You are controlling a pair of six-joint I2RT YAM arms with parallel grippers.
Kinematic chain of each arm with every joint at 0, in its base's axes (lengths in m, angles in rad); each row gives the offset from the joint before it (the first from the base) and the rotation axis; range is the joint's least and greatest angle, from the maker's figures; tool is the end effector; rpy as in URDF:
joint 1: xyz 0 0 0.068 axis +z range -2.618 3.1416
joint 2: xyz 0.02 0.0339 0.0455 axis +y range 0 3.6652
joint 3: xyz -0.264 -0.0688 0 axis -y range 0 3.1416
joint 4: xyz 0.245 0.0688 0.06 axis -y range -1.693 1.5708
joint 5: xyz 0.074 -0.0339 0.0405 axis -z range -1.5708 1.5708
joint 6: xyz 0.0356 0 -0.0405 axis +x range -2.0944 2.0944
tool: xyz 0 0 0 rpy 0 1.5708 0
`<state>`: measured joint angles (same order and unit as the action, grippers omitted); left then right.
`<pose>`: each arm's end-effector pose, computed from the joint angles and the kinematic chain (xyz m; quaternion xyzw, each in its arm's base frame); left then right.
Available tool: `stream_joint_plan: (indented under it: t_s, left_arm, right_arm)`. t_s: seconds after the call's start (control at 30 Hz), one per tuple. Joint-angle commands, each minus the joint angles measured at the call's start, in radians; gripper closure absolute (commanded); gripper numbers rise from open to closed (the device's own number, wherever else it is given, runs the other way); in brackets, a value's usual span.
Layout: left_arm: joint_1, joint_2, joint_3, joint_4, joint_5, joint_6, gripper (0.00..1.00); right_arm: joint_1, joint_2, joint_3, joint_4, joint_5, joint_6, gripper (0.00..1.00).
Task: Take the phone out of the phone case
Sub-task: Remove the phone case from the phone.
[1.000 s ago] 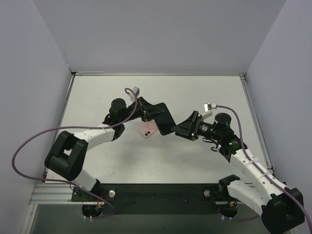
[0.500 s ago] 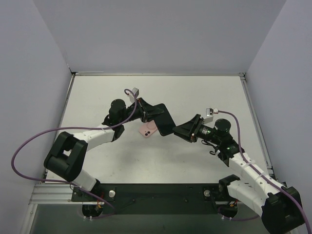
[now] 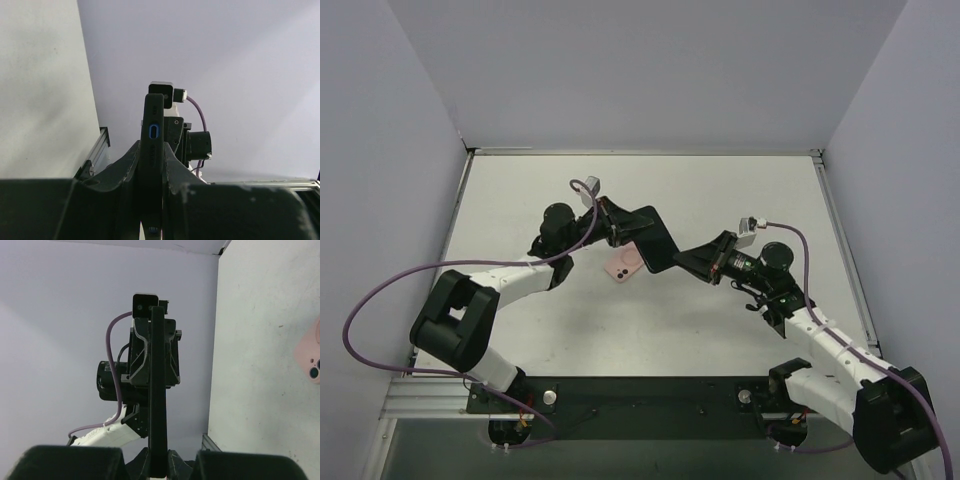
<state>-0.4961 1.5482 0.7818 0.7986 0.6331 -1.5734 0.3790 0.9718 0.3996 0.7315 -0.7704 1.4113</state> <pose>0.2844 -0.1779 0.2540 -0.1471 0.6822 -0.6975 0.1625 0.1840 0.1000 0.2651 0.0479 0.6639 0.7028 0.2510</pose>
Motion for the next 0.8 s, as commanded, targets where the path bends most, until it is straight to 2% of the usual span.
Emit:
stream_joint_plan:
  t_s: [0.0,0.03,0.23,0.27,0.4,0.63,0.77]
  left_arm:
    - [-0.012,-0.025,-0.01,0.359,-0.007,-0.08,1.0]
    - [-0.012,-0.019,-0.018,0.489,-0.013,-0.115,1.0]
    - [-0.009,0.042,0.06,0.732,-0.009,-0.172,1.0]
    - [-0.009,0.049,0.074,0.757,-0.01,-0.181,1.0]
    - [-0.009,0.061,0.151,0.862,-0.051,-0.232,1.0]
    - [-0.004,-0.002,0.272,0.861,-0.101,-0.215,1.0]
    - [-0.006,-0.016,0.312,0.861,-0.15,-0.206,1.0]
  right_arm:
    - [-0.012,0.047,-0.007,0.318,0.017,0.115,1.0]
    - [-0.014,0.068,0.011,0.375,0.011,0.15,1.0]
    - [-0.019,0.307,0.065,0.906,0.121,0.5,1.0]
    - [-0.019,0.355,0.082,0.931,0.132,0.549,1.0]
    - [-0.019,0.369,0.133,0.93,0.177,0.59,1.0]
    - [-0.019,0.387,0.215,0.93,0.269,0.712,1.0]
    - [-0.011,0.393,0.261,0.93,0.304,0.729,1.0]
